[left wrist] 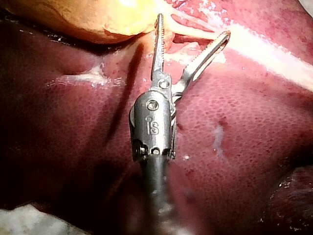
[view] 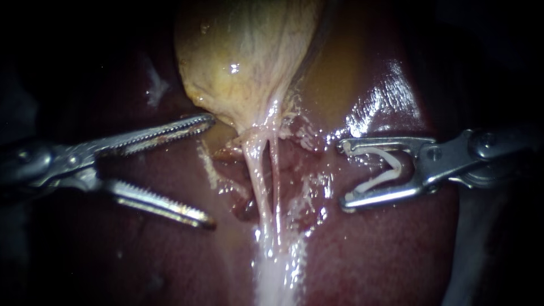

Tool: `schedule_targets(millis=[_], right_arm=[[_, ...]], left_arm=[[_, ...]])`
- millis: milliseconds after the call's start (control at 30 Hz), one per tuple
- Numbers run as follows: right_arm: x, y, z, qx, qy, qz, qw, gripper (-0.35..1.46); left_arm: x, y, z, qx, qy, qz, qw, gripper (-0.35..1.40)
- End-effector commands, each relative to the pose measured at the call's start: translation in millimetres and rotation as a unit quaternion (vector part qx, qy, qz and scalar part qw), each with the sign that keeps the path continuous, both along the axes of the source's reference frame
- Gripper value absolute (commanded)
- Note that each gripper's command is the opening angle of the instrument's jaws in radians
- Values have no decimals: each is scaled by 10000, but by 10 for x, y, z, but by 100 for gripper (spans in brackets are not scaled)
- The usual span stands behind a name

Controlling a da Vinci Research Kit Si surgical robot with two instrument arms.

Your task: Grabbing gallbladder

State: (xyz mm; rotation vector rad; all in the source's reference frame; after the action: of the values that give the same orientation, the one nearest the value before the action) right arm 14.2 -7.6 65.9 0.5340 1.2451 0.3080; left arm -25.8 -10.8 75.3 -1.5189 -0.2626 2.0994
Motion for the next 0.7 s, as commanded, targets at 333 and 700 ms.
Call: schedule_targets(millis=[333,700], right_arm=[[0,0,0,0,-1,1,10000,50],[0,0,0,0,-1,1,10000,50]], left_arm=[[0,3,3,58,1,-11,10000,79],[-16,15,36,435,252,-30,9987,52]])
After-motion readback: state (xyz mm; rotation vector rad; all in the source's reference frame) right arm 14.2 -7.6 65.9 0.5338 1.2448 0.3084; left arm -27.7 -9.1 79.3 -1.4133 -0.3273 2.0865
